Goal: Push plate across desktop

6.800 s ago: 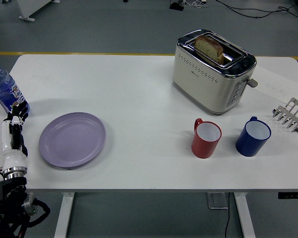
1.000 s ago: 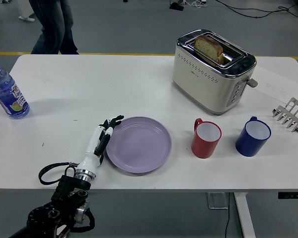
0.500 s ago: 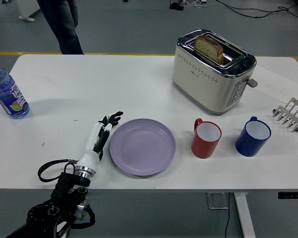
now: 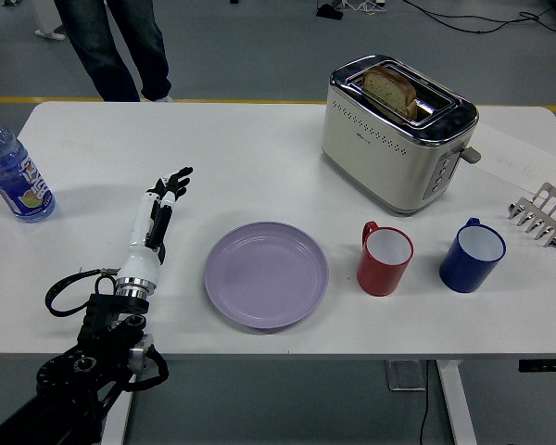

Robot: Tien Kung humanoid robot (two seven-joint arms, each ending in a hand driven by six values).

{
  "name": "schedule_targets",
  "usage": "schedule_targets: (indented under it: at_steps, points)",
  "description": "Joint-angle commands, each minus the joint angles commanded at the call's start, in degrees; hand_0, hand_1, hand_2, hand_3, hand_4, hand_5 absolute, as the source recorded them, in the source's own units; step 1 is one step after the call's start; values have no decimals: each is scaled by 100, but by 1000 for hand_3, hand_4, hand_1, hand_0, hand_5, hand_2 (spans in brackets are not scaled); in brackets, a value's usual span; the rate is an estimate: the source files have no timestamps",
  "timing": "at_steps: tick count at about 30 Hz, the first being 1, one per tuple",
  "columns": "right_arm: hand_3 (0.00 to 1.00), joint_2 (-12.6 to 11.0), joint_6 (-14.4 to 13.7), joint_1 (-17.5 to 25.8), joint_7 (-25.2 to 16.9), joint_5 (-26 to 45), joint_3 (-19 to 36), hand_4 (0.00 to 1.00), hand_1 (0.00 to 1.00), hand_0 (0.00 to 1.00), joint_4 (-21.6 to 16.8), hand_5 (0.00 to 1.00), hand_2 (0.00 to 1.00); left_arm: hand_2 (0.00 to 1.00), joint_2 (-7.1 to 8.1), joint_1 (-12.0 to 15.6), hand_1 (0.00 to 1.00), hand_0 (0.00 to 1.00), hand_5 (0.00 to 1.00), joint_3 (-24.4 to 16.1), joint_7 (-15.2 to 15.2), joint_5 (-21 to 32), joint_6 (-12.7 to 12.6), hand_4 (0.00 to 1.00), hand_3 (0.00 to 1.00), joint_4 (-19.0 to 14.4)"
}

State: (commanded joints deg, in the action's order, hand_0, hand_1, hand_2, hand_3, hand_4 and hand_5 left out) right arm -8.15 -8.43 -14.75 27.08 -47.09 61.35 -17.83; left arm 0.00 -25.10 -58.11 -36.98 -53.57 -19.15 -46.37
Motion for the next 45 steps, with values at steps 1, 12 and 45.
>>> schedule_targets:
  at_steps: [1,12,45]
  points:
    - [589,-5,5,-3,-1,-22,10,312,579,617,3,389,651,832,0,10,790,759,982,-94,0,-16,50,518,698,-88]
    - [589,-36,-21,-12,-9,-156,130,313,579,617,20,388,653,795,0,176,747,701,976,-860,911,-237,977,522,661,-869]
    - [647,-123,650,769,-1056,4220,-2424,415,631,628,-54,429,714,759,566,1619,729,699,930,-1389,1659,463,1489,540,650,-2544]
